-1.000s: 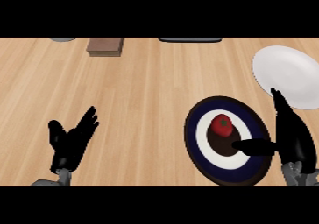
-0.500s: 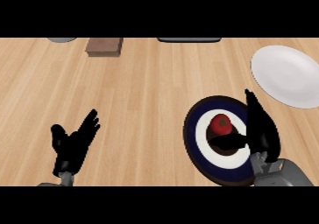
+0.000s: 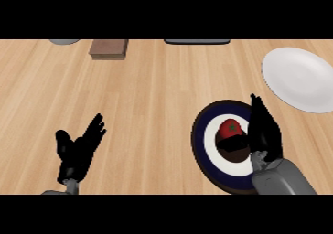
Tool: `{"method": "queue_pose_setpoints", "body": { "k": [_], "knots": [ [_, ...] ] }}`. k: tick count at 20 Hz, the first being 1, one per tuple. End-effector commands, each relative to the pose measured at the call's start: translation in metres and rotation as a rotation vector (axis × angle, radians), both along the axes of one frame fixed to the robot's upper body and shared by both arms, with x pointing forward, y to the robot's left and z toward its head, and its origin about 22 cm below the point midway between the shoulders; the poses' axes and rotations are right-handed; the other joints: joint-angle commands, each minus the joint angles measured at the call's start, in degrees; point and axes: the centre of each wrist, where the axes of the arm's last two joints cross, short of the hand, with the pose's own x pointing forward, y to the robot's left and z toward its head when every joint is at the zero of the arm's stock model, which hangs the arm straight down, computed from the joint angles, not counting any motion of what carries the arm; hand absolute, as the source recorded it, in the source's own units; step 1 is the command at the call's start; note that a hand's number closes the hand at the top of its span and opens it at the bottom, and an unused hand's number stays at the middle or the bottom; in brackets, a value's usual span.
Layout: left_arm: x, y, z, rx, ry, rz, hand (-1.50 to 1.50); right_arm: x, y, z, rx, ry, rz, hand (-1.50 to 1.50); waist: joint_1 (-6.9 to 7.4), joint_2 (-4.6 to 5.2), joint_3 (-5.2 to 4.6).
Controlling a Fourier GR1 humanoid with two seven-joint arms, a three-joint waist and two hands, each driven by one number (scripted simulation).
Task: Pick the tomato from the plate and place it in the plate
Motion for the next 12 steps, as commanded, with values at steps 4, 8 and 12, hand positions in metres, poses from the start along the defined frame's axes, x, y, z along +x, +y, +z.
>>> {"method": "queue_pose_setpoints", "body": {
  "k": [4, 8, 12],
  "knots": [
    [-0.01, 0.019, 0.001, -0.011, 0.011, -0.011, 0.0, 0.003, 0.004, -0.023, -0.011, 0.083, -0.032, -1.5, 0.02, 0.06, -0.07],
    [0.005, -0.004, 0.006, -0.01, 0.007, 0.0, 0.0, -0.006, -0.001, -0.036, -0.012, 0.099, -0.008, -1.5, -0.17, 0.04, -0.06],
    [-0.001, -0.008, 0.01, 0.003, 0.0, 0.002, 0.0, 0.025, -0.008, -0.031, -0.014, 0.148, -0.01, -1.5, 0.03, 0.06, -0.06]
  ]
}}
